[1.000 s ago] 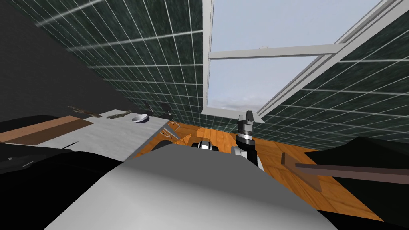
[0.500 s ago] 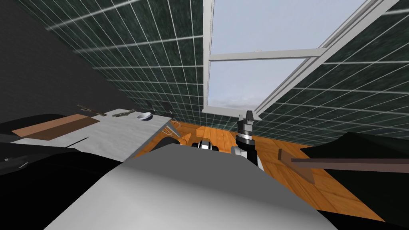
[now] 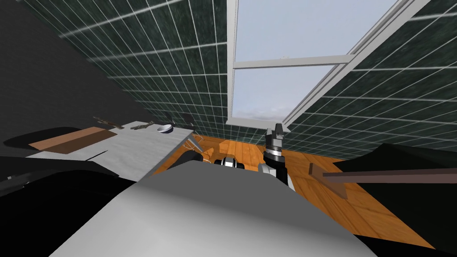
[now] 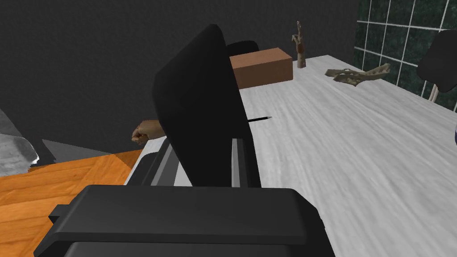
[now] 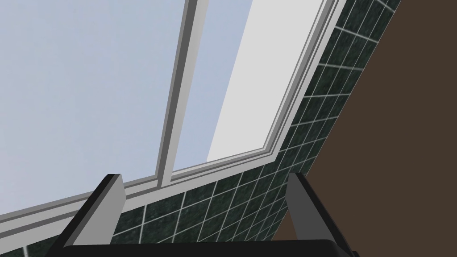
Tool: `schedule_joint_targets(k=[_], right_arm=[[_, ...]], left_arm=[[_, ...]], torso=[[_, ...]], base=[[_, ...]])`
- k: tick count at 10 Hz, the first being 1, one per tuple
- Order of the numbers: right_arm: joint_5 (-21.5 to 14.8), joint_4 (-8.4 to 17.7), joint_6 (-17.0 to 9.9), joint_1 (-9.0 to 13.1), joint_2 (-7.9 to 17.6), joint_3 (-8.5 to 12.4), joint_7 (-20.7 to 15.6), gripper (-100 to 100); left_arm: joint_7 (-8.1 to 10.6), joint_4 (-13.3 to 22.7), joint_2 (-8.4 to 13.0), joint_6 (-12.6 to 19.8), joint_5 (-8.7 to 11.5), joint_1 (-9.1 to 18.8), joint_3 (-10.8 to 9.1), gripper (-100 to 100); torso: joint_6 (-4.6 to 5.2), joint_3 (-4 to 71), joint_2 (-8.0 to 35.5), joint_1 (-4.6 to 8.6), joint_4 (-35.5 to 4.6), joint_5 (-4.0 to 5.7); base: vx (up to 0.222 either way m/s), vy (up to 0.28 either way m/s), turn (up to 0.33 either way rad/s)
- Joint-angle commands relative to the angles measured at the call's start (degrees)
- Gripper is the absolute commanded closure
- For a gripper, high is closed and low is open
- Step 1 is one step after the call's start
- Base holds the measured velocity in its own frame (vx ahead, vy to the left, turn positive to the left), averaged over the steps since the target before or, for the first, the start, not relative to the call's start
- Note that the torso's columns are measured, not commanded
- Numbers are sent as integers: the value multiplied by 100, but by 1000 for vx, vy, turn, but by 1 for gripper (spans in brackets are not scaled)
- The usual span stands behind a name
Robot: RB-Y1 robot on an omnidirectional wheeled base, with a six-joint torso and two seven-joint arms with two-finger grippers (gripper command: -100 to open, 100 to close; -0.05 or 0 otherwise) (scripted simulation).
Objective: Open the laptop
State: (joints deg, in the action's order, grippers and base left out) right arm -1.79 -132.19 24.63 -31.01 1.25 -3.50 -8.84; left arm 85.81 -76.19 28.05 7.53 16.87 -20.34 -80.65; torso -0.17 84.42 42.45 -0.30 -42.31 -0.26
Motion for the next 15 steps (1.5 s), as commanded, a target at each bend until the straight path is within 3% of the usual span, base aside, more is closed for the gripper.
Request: schedule_joint_targets(k=[1, 6, 7, 8, 9, 14, 15], right_arm=[[0, 0, 0, 1, 0, 0, 0, 0], [0, 0, 0, 0, 0, 0, 0, 0], [0, 0, 0, 0, 0, 0, 0, 0], [0, 1, 0, -1, 0, 0, 0, 0], [0, 0, 0, 0, 0, 0, 0, 0], [0, 0, 0, -1, 0, 0, 0, 0], [0, 0, 0, 0, 0, 0, 0, 0]], left_arm=[[283, 24, -293, -229, 237, 223, -71, 100], [666, 57, -656, -525, 574, 589, -187, 100], [613, -13, -560, -520, 529, 561, -187, 100], [773, 30, -814, -788, 667, 749, -200, 100], [773, 30, -814, -788, 667, 749, -200, 100], [1045, 131, -1294, -1286, 917, 1114, -209, 100], [1045, 131, -1294, -1286, 917, 1114, -209, 100]], torso=[[-16, -20, 28, -11, -9, -7], [-10, -13, -2, -31, 0, -40], [2, -10, -10, -23, 2, -46], [18, 14, -33, -11, 9, -16], [38, 15, -29, -19, 9, -14], [52, 22, -54, -24, 14, -33], [66, 15, -50, -37, 10, -46]], base=[[-151, 51, -13], [-116, 38, 19], [-47, 3, 14], [-115, 66, -2], [-131, 49, -44], [-90, 41, -20], [-84, 24, -30]])
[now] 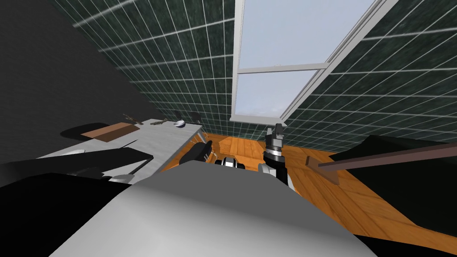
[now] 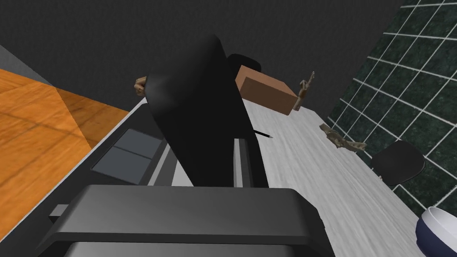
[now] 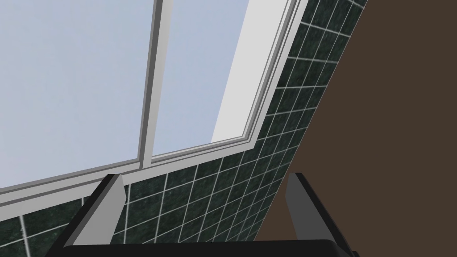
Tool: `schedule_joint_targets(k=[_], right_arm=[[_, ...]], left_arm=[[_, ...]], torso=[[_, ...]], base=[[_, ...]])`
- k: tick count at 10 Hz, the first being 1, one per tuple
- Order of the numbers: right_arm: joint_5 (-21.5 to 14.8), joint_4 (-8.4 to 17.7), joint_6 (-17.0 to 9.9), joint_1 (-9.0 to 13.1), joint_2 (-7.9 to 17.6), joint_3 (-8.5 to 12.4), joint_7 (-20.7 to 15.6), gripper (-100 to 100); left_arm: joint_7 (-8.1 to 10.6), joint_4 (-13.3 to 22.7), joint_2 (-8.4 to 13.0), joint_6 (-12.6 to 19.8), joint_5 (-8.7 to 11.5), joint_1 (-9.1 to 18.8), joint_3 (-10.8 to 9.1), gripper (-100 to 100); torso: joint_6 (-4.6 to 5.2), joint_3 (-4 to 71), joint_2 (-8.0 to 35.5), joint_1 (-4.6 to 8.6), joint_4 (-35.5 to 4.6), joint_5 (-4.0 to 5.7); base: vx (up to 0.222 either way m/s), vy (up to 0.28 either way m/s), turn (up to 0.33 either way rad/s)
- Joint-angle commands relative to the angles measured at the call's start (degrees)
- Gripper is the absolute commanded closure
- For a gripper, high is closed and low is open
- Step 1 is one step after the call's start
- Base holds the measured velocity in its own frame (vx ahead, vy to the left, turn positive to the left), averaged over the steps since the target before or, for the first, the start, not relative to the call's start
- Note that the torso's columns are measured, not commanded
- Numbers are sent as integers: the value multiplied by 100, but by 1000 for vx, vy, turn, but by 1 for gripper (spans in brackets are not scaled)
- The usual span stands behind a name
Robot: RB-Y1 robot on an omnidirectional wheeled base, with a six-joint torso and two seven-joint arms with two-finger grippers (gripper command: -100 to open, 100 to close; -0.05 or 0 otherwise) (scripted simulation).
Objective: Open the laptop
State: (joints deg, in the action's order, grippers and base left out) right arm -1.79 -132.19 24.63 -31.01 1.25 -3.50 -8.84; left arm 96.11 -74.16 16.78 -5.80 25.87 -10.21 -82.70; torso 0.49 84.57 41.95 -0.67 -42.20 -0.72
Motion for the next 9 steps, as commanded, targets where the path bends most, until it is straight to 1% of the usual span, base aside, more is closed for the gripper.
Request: schedule_joint_targets(k=[1, 4, 5, 6, 7, 8, 9], right_arm=[[0, 0, 0, 0, 0, 0, 0, 0], [0, 0, 0, 0, 0, 0, 0, 0], [0, 0, 0, 0, 0, 0, 0, 0], [0, 0, 0, -1, 0, 0, 0, 0], [0, 0, 0, 0, 0, 0, 0, 0], [0, 0, 0, 0, 0, 0, 0, 0], [0, 0, 0, -2, 0, 0, 0, 0]], left_arm=[[82, -46, -287, -77, 80, 193, -7, 100], [286, 30, -646, -450, 268, 466, -13, 100], [279, 13, -493, -467, 251, 321, -34, 100], [445, 109, -646, -748, 321, 388, 5, 100], [582, 194, -790, -927, 378, 450, 49, 100], [523, 74, -517, -625, 350, 340, -108, -100], [538, 30, -446, -508, 352, 314, -157, -100]], torso=[[-4, 6, -2, -1, 1, 14], [14, 0, -10, 7, 0, -10], [20, 2, -13, -5, 0, -12], [-9, 19, -20, 6, 6, 22], [-11, 15, -8, 12, 5, 29], [16, 8, -8, 4, 0, 16], [-22, 22, -16, 36, 3, 46]], base=[[-83, 36, -24], [-106, 44, -68], [-59, 3, -6], [-75, 27, -31], [-95, 65, -178], [-15, 3, -32], [54, -56, 64]])
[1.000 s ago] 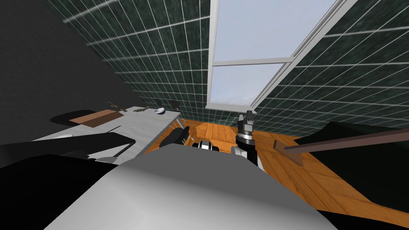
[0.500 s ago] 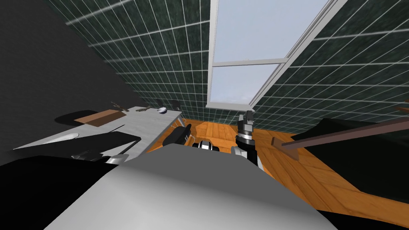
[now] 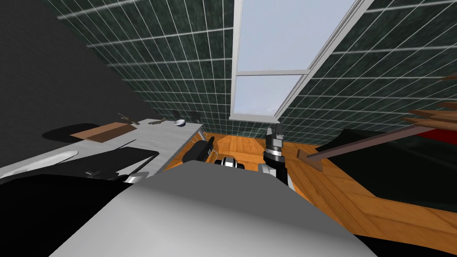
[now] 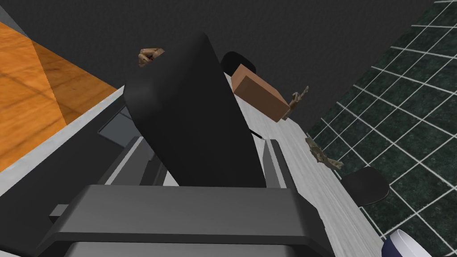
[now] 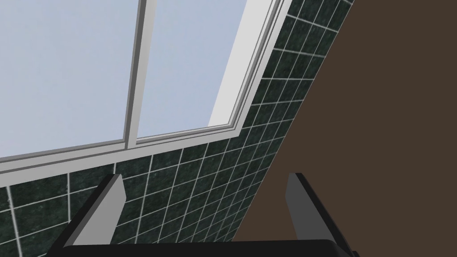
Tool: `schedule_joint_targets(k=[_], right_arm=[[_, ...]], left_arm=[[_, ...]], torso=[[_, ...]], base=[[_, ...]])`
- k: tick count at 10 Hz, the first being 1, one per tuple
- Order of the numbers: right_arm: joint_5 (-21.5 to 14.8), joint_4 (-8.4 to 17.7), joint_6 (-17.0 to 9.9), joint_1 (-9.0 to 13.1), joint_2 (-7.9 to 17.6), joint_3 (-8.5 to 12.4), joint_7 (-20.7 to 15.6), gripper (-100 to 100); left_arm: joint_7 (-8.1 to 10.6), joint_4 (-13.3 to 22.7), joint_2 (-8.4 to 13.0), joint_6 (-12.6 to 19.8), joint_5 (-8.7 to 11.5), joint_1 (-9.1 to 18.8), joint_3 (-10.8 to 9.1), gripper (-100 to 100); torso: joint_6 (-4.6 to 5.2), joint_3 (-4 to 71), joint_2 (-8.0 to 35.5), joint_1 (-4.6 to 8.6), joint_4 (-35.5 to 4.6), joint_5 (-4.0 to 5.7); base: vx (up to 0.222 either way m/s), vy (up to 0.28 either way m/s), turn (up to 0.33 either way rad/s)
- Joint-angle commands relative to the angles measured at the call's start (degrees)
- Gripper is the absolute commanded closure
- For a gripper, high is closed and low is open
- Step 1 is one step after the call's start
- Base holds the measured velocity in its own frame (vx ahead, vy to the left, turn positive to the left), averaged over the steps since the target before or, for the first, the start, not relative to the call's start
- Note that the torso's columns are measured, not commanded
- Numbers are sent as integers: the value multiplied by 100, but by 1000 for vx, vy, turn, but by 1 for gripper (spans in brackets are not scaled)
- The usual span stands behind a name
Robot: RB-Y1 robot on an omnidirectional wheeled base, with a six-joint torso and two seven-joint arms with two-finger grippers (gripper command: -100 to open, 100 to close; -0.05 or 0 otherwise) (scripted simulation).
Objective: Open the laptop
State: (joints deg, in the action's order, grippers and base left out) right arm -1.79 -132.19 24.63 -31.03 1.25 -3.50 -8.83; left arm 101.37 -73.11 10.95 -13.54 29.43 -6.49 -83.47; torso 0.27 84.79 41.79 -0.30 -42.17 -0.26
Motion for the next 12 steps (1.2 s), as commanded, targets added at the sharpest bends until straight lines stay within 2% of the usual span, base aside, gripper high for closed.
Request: schedule_joint_targets(k=[1, 7, 8, 9, 12], right_arm=[[0, 0, 0, -1, -1, 0, 0, 0], [0, -1, 0, 0, -1, -1, 0, 0], [0, -1, 0, 0, -1, -1, 0, 0], [0, -1, 0, 0, -1, -1, 0, 0], [0, -1, 0, 0, 0, 0, 0, 0]], left_arm=[[27, -118, 208, 382, -3, -84, -128, -100], [116, -381, 633, 1079, 7, -241, -421, -100], [108, -402, 539, 1016, 8, -228, -395, -100], [110, -413, 536, 1047, 8, -231, -403, 0], [113, -395, 518, 1057, 10, -228, -400, 0]], torso=[[-19, 4, 4, 44, 1, 25], [-31, -21, 53, 41, -11, 39], [-28, -18, 48, 44, -10, 38], [-24, -20, 50, 34, -11, 33], [-28, -18, 50, 40, -10, 38]], base=[[74, -77, 34], [40, -52, 15], [14, -19, 13], [2, -6, 0], [0, 0, 0]])
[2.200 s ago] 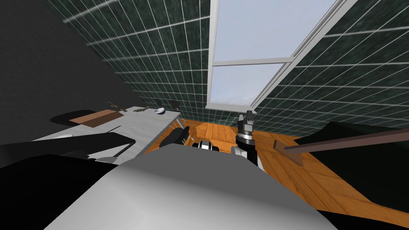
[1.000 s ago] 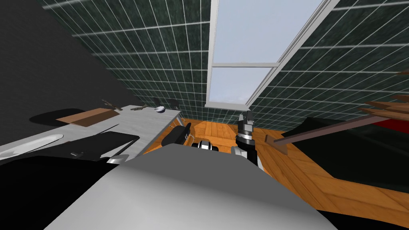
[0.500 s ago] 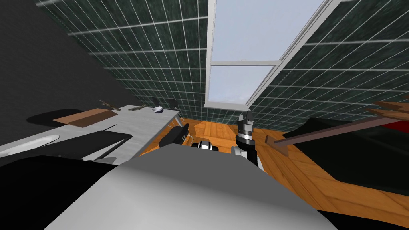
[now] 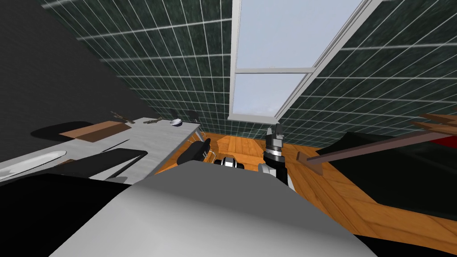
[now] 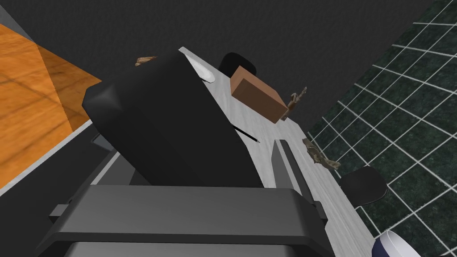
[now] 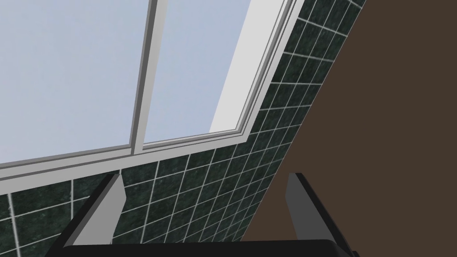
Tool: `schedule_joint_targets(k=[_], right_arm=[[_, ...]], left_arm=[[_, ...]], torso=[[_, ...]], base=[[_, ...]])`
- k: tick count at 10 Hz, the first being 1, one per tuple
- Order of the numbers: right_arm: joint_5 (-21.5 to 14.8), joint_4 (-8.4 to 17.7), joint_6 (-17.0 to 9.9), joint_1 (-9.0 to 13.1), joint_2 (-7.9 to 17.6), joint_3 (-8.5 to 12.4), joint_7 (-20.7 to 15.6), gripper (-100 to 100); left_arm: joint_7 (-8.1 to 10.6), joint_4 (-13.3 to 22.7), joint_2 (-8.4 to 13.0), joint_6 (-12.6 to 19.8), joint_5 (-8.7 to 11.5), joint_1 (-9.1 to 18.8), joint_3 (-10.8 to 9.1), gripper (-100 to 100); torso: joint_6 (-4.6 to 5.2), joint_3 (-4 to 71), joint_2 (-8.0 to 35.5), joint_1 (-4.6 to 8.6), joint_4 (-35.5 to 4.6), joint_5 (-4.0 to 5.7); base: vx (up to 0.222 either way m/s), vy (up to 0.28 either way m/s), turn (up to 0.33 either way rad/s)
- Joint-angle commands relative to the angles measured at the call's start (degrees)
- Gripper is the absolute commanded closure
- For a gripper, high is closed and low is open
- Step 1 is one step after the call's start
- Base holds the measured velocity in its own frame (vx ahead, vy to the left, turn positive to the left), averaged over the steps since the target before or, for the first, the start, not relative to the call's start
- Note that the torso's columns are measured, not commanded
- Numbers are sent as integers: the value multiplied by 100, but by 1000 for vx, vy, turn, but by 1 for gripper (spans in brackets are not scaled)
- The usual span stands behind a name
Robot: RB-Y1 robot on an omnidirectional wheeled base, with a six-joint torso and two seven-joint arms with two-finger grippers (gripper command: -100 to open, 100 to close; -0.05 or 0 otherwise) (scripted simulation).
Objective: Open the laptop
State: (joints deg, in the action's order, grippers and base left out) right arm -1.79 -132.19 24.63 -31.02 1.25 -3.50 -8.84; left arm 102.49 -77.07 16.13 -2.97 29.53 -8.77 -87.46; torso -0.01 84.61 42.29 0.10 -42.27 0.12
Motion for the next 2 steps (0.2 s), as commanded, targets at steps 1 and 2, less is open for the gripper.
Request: schedule_joint_targets(k=[1, 2], right_arm=[[0, 0, 0, 0, 0, 0, 0, 0], [0, 0, 0, 0, 0, 0, 0, 0]], left_arm=[[0, 1, -1, 1, 0, 0, 0, 0], [0, 1, -1, 1, 0, 0, 0, 0]], torso=[[0, -1, -1, 0, 0, -4], [1, -3, -1, -5, 0, -9]], base=[[0, 0, 0], [0, 0, 0]])
